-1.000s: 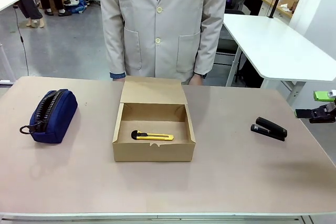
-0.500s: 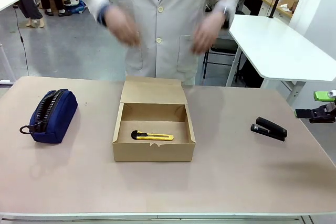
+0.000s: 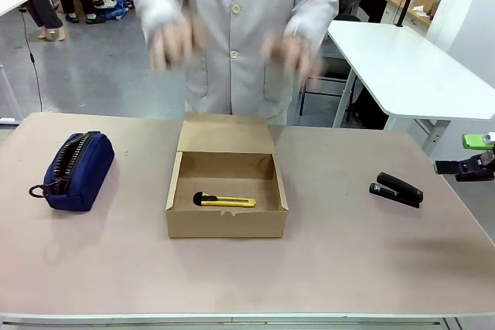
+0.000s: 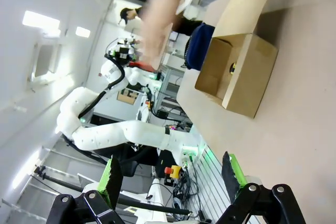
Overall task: Pack the item into the box.
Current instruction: Close the Mailer Box.
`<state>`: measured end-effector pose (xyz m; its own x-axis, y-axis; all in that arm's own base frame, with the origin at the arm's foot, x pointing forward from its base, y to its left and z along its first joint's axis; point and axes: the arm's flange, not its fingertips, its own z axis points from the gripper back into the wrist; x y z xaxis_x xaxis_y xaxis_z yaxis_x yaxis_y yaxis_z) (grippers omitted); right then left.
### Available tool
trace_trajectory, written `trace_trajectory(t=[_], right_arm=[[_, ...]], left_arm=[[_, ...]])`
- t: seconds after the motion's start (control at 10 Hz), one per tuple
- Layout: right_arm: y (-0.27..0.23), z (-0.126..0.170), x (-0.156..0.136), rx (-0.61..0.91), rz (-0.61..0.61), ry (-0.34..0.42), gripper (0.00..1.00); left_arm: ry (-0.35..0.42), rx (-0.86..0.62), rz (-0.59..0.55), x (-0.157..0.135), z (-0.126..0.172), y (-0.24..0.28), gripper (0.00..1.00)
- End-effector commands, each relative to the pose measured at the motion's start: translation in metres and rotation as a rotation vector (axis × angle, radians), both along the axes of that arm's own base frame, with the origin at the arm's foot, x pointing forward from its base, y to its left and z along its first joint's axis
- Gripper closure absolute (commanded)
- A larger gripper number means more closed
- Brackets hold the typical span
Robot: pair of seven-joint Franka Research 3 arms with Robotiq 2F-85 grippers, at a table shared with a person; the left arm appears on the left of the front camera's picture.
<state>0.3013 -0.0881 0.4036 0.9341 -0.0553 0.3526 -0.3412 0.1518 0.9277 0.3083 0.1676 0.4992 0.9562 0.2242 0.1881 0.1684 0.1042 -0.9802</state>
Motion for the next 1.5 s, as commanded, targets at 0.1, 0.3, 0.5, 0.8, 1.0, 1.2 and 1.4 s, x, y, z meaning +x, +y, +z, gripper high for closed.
trace_trajectory(t=[0.1,0.3,0.5,0.8,1.0,1.2,1.4], right_arm=[[-0.003,0.001,-0.002,-0.008,0.017,-0.027,0.0],[-0.003,0.001,-0.002,-0.008,0.017,-0.027,0.0],[0.0,0.0,0.0,0.0,0.0,0.0,0.0],[0.069,-0.001,0.04,-0.037,-0.043,0.026,0.0],[0.134,-0.008,0.055,-0.068,-0.011,-0.019,0.0],[0.169,-0.015,0.063,-0.117,0.058,-0.017,0.0],[0.135,-0.005,0.061,-0.064,0.009,-0.016,0.0]], left_arm=[[-0.022,-0.002,-0.011,-0.002,0.001,0.0,0.0],[-0.022,-0.002,-0.011,-0.002,0.001,0.0,0.0],[0.0,0.0,0.0,0.0,0.0,0.0,0.0],[0.102,-0.075,-0.339,0.047,-0.03,-0.084,0.0],[0.187,-0.123,-0.488,0.063,-0.062,-0.171,0.0],[0.254,-0.09,-0.493,0.07,-0.082,-0.208,0.0],[0.208,-0.133,-0.526,0.058,-0.072,-0.195,0.0]])
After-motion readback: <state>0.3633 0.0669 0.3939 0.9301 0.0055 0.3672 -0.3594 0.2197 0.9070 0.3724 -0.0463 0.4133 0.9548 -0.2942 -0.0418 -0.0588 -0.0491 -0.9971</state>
